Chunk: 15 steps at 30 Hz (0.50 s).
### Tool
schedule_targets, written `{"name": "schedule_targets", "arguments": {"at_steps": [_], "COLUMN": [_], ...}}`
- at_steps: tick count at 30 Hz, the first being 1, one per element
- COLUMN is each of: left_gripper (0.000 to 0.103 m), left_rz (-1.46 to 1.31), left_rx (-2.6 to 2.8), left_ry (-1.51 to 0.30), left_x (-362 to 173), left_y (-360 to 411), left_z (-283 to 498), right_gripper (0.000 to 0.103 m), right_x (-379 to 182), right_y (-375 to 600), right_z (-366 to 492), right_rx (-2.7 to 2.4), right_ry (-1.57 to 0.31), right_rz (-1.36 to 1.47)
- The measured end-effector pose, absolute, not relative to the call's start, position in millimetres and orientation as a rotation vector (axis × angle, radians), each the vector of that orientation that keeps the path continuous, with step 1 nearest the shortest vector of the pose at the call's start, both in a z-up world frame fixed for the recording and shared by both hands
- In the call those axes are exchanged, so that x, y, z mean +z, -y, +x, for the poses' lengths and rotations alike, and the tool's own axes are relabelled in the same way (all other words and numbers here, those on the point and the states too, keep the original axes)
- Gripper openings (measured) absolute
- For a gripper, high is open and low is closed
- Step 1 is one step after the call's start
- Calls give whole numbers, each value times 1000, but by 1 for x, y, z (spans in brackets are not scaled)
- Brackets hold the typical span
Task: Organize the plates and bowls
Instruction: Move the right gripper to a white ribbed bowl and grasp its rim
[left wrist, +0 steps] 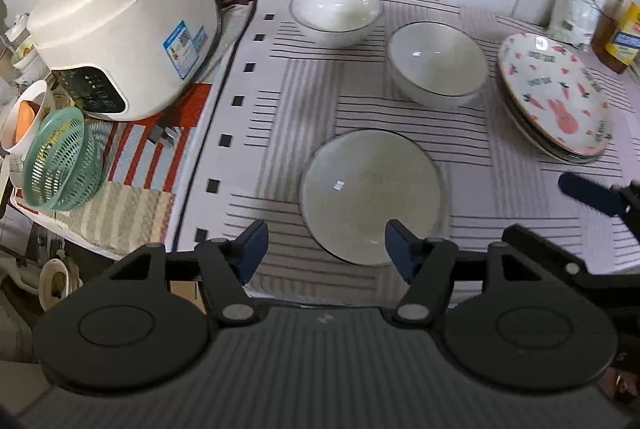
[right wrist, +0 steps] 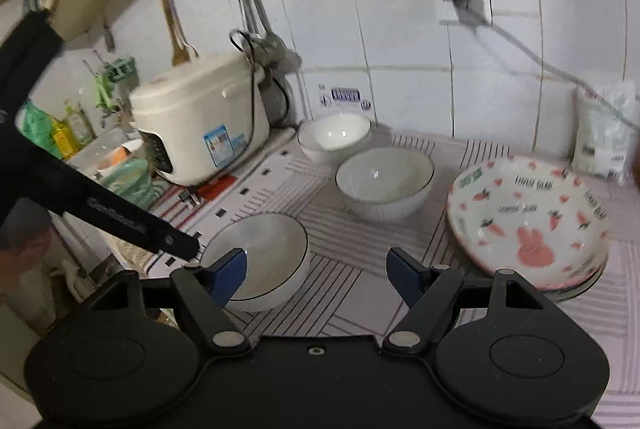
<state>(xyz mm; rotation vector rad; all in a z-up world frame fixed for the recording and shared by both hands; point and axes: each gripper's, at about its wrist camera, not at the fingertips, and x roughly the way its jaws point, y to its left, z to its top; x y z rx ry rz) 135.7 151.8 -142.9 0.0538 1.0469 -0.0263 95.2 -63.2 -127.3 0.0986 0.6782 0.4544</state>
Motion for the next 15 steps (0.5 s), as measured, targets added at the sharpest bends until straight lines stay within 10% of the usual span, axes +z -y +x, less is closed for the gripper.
{"name": "schedule_targets", "arguments": {"at_steps": [15], "left_gripper": [58], "left_rz": [-184], "left_rx": [-50], "left_ry": [-1148], "left_x": [-219], "left_y": [-181], "left_z": [174], "right_gripper": [61], "right_x": [-198], "right_y": [17], "right_z": [150], "right_rx": [426], "right_ry": [-886], "right_rz": [234]}}
